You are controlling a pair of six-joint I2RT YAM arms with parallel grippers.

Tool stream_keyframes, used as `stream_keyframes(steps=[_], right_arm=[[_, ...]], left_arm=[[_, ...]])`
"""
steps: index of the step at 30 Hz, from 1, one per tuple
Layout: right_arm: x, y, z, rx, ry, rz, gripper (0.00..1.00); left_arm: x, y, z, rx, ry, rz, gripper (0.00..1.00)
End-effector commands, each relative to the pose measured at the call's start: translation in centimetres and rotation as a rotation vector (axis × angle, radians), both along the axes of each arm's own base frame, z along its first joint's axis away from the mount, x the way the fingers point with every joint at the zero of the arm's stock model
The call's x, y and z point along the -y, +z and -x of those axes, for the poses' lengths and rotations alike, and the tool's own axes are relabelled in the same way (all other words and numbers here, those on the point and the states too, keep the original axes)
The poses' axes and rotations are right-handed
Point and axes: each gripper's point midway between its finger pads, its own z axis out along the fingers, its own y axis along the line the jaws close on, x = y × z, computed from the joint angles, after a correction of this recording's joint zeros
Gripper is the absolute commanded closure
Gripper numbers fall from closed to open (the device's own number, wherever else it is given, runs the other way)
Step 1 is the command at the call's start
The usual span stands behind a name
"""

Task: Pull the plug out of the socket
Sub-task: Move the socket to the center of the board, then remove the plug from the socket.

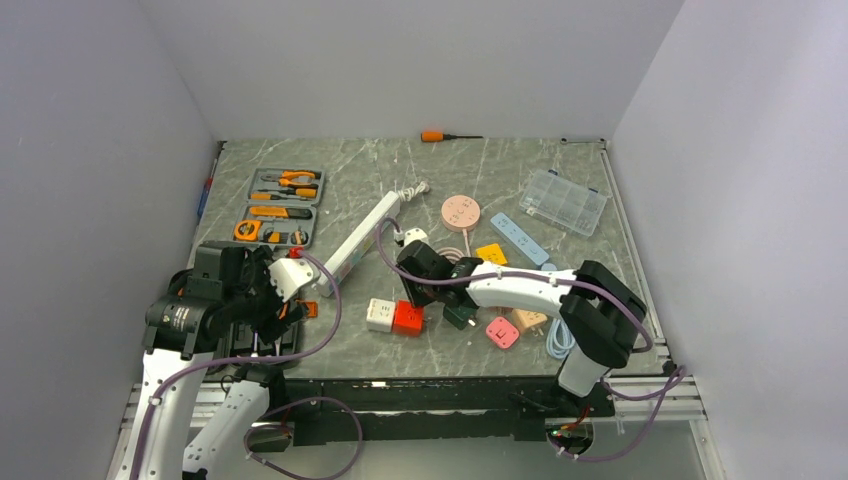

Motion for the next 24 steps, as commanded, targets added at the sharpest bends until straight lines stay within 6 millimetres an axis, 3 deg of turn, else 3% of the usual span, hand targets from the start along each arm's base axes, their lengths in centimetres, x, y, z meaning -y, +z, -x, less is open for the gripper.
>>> stream_keyframes(steps=[1,4,7,10,13,18,24], right_arm=[[-0.1,2.0,0.1,0.050,-0.036,-0.028,0.60],[0.9,3.7,-0.7,0.103,-0.068,-0.015,0.19],[1.0,5.8,-0.6,0.147,-0.037,-0.067,0.05],[0.3,7.1,0.7,0.144,0.035,-0.157,0.01],[-1.3,7.1,3.2,0.108,0.158,-0.243,0.00],[-3.1,5.5,6.2,0.179,0.277,-0.152,0.00],[-4.0,3.3,6.7,0.210,0.316,-0.065,0.00]], left_arm=[[0.6,0.9,-0.3,0.032,-0.026,0.024,0.01],[0.5,0.9,-0.1,0.023,-0.028,0.020,0.01],[0.4,0.8,0.1,0.025,-0.036,0.012,0.01],[0.3,0.7,0.3,0.035,-0.050,0.003,0.01],[0.5,0.6,0.4,0.038,-0.065,0.006,0.01],[0.7,0.8,0.7,0.030,-0.074,0.018,0.01],[0.6,0.9,0.9,0.038,-0.079,0.009,0.01]])
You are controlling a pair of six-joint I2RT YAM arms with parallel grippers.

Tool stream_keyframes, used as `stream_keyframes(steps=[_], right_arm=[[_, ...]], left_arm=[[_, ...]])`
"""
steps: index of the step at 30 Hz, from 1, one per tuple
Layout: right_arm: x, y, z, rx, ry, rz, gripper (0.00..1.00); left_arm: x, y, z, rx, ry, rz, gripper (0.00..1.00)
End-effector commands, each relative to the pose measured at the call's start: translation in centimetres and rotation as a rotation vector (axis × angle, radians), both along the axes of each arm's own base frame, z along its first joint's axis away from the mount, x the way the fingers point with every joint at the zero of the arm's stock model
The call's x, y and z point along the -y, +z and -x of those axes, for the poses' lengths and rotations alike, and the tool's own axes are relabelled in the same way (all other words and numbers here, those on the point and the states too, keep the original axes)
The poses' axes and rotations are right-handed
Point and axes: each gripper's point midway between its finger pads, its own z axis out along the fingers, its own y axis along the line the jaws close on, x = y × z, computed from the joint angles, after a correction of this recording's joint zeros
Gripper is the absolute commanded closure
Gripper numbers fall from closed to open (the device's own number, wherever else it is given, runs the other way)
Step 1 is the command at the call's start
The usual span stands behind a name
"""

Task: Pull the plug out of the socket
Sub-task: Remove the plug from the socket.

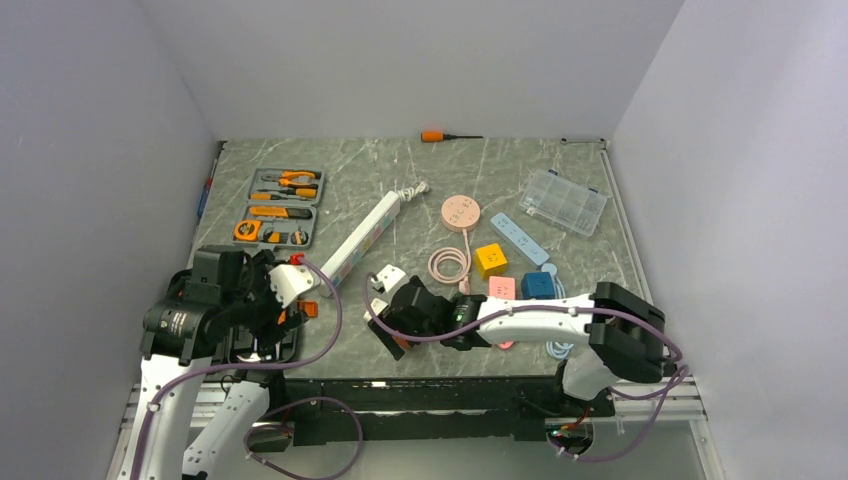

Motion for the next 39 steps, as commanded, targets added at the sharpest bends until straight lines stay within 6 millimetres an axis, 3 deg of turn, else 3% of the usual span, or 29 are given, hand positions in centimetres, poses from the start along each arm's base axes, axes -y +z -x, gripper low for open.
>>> stream_keyframes(steps=[1,11,15,20,22,26,30,35,39], right_arm=[[-1.2,0.3,-1.6,0.077,0.004,-0.009,0.00],[-1.4,-2.7,-0.3,0.018,0.052,0.013,0.02],[-1.5,-3.5,-0.1,-0.003,0.059,0.047,0.14],[-0.5,-4.8,0.5,-0.021,0.048,0.058,0.19],[-0.3,-4.9,0.5,-0.020,0.038,0.058,0.28],[-1.0,-2.8,0.3,-0.013,0.033,0.026,0.62],[-2.0,1.8,0.3,-0.013,0.057,-0.065,0.89],[-2.9,7.5,0.7,-0.067,0.096,-0.194,0.97],[-3.6,10.5,3.0,-0.157,0.183,-0.260,1.00]], left_arm=[[0.4,0.9,0.2,0.030,-0.030,0.016,0.01],[0.8,1.2,0.2,0.053,-0.054,0.028,0.01],[1.5,2.2,0.1,0.104,-0.101,0.055,0.01],[2.7,2.8,0.5,0.148,-0.183,0.091,0.01],[3.1,3.0,0.6,0.172,-0.212,0.102,0.01],[3.8,3.1,0.8,0.227,-0.282,0.115,0.01],[4.5,2.8,1.2,0.309,-0.395,0.093,0.01],[5.0,2.1,0.9,0.447,-0.539,0.018,0.01],[5.4,2.3,1.1,0.576,-0.651,-0.057,0.01]])
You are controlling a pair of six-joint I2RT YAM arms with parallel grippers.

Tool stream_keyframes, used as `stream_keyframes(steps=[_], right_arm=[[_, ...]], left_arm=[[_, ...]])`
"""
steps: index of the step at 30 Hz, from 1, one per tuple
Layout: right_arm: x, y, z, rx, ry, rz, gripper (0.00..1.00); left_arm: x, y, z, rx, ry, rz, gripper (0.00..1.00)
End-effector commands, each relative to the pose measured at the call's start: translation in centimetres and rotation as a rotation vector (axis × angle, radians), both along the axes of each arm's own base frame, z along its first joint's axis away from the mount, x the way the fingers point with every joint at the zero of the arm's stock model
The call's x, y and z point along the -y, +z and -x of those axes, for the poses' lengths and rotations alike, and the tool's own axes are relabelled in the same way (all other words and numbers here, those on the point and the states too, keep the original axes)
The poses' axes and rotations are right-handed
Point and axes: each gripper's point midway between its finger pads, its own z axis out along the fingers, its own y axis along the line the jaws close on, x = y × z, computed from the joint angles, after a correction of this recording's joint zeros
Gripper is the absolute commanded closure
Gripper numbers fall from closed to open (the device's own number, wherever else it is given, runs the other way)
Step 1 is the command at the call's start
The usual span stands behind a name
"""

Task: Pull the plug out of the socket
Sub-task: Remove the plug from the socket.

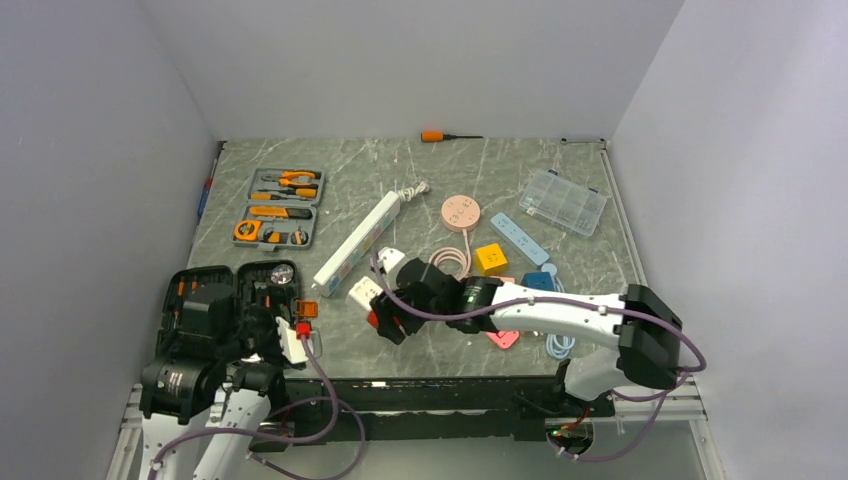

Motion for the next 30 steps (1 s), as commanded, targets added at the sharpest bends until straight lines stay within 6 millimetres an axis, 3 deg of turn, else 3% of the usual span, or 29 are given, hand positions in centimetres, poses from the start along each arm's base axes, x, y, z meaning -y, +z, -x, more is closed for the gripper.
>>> stream_keyframes(steps=[1,4,10,21,30], right_arm=[[-2.3,7.5,2.3,-0.085,0.104,-0.191,1.00],[-2.2,9.3,3.7,-0.138,0.141,-0.209,1.00],[-3.3,12.8,4.2,-0.151,0.196,-0.245,1.00],[-5.8,13.3,4.9,-0.174,0.313,-0.275,1.00],[-7.0,14.4,5.2,-0.171,0.373,-0.297,1.00]], left_arm=[[1.4,1.7,-0.3,0.247,-0.193,-0.064,0.01],[2.0,1.3,0.5,0.338,-0.298,-0.112,0.01],[3.3,0.7,1.3,0.476,-0.425,-0.128,0.01],[4.6,3.5,0.7,0.640,-0.491,-0.106,0.01],[5.2,1.3,1.7,0.639,-0.599,-0.151,0.01]])
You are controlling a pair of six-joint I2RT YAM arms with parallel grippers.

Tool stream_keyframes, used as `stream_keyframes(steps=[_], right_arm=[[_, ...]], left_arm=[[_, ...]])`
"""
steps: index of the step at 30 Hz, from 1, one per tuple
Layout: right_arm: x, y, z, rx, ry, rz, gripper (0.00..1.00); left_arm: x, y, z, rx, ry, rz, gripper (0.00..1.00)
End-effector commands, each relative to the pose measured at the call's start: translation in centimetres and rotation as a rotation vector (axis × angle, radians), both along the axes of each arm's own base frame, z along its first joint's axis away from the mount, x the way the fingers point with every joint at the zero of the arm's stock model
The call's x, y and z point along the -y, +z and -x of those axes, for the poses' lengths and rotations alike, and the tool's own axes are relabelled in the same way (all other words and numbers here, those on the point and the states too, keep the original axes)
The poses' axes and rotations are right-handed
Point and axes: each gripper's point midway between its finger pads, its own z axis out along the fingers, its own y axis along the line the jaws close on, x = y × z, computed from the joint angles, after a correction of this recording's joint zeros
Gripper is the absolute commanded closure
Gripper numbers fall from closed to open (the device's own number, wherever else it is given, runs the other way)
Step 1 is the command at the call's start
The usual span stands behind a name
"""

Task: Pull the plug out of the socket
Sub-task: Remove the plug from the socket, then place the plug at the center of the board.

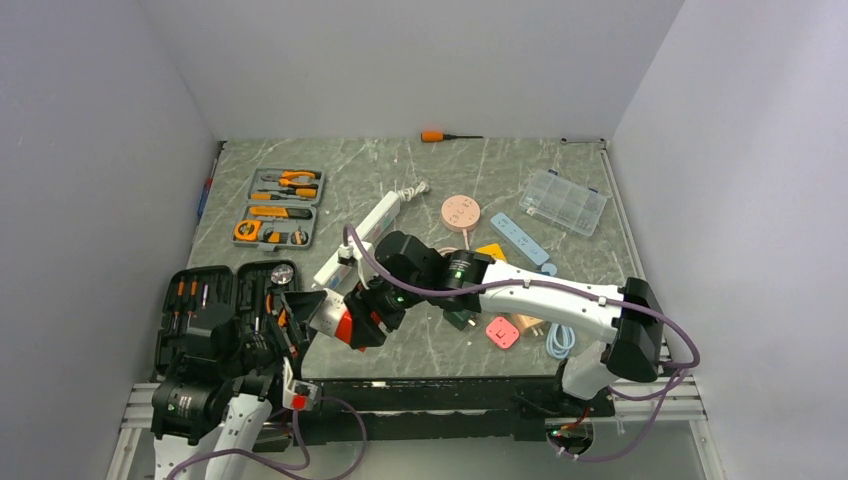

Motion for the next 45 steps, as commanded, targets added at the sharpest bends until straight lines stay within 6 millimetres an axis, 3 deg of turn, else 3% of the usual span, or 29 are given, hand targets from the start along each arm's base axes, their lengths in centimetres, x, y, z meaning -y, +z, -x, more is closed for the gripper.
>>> stream_keyframes(steps=[1,8,15,19,22,27,32,36,45], right_arm=[[-2.7,5.3,0.0,0.050,0.074,-0.165,1.00],[-4.0,4.8,0.3,0.022,0.120,-0.170,1.00],[-4.9,4.1,0.1,0.020,0.143,-0.157,1.00],[-5.6,4.0,0.1,0.009,0.153,-0.158,1.00],[-5.2,3.4,0.3,0.001,0.155,-0.141,1.00],[-2.6,1.9,0.7,0.001,0.124,-0.086,1.00],[1.2,-0.4,1.3,-0.005,0.077,-0.012,1.00],[4.3,-3.2,2.1,-0.038,0.048,0.065,1.00],[7.9,-4.4,2.3,-0.077,0.011,0.099,1.00]], left_arm=[[0.9,-1.0,0.7,0.024,-0.091,-0.025,0.01],[0.9,-0.8,-0.2,0.020,-0.094,-0.053,0.01],[0.9,-1.0,-0.1,0.025,-0.104,-0.066,0.39],[0.8,-1.5,0.0,0.040,-0.103,-0.074,0.81],[0.4,-1.8,-0.6,0.040,-0.072,-0.093,1.00],[-0.9,-2.9,-2.2,0.000,0.014,-0.150,1.00],[-3.9,-5.3,-6.0,-0.049,0.213,-0.240,1.00],[-4.0,-5.1,-7.1,-0.021,0.232,-0.240,1.00],[-4.7,-5.8,-8.8,0.006,0.242,-0.327,1.00]])
